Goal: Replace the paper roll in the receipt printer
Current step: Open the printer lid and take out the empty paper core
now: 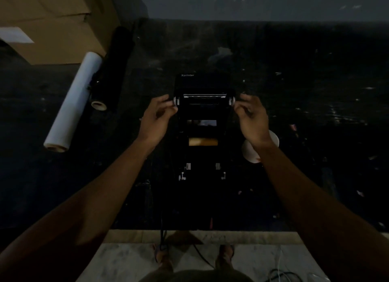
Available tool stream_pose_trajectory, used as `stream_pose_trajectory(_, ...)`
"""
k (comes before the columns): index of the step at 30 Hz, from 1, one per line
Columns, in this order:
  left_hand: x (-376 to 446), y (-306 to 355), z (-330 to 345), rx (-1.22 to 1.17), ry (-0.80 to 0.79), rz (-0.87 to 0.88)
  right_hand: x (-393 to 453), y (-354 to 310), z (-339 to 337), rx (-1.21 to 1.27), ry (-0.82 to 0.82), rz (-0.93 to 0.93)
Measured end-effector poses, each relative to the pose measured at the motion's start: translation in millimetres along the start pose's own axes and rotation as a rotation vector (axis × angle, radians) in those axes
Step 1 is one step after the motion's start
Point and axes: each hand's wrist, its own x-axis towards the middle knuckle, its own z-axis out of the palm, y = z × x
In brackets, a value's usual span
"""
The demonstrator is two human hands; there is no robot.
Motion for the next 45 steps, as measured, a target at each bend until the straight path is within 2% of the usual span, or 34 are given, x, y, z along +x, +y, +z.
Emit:
stream_pose_trajectory(2,-11,-25,-2,0.152,0.015,0.051,-11,21,-4,-0.069,-0.098,-0.051)
stream_pose_trajectory(3,-17,-39,-2,0.261,-0.01,0.068,-17,31,-6,-0.147,-0.203,-0.065)
stream_pose_trajectory(6,-31,-70,5,0.552,-0.201,0.111,-30,53,0,-0.43,-0.526,-0.044)
stream_pose_trajectory(9,-28,-80,14,0.699,-0.295,0.156,-28,58,11,-0.528,-0.584,-0.087)
stream_pose_trajectory(14,-9,-74,19,0.803,-0.294,0.215,-11,55,17,-0.531,-0.593,-0.112)
stream_pose_trajectory(18,-3,-68,11,0.616,-0.324,0.254,-10,48,7,-0.372,-0.566,-0.112)
stream_pose_trajectory(21,-15,-54,8,0.24,-0.325,0.099,-19,34,-6,-0.042,-0.5,0.027)
stream_pose_trajectory(25,-63,-45,23,-0.152,-0.185,-0.116,-60,22,-16,0.149,-0.397,0.181)
stream_pose_trajectory(29,-113,-56,46,-0.161,-0.027,-0.211,-118,24,-11,0.267,-0.16,0.343)
stream_pose_trajectory(32,-132,-62,55,-0.285,-0.007,-0.351,-147,30,-10,0.318,0.04,0.415)
stream_pose_trajectory(37,-145,-63,58,-0.433,-0.044,-0.45,-165,40,-24,0.405,0.1,0.41)
stream_pose_trajectory(40,-144,-63,60,-0.427,-0.03,-0.445,-166,57,-50,0.355,0.158,0.411)
stream_pose_trajectory(41,-143,-63,61,-0.414,-0.018,-0.444,-166,69,-60,0.251,0.178,0.412)
stream_pose_trajectory(43,-143,-61,68,-0.389,-0.007,-0.441,-166,99,-82,-0.114,0.163,0.388)
stream_pose_trajectory(45,-142,-59,77,-0.367,-0.017,-0.441,-165,130,-100,-0.423,0.065,0.394)
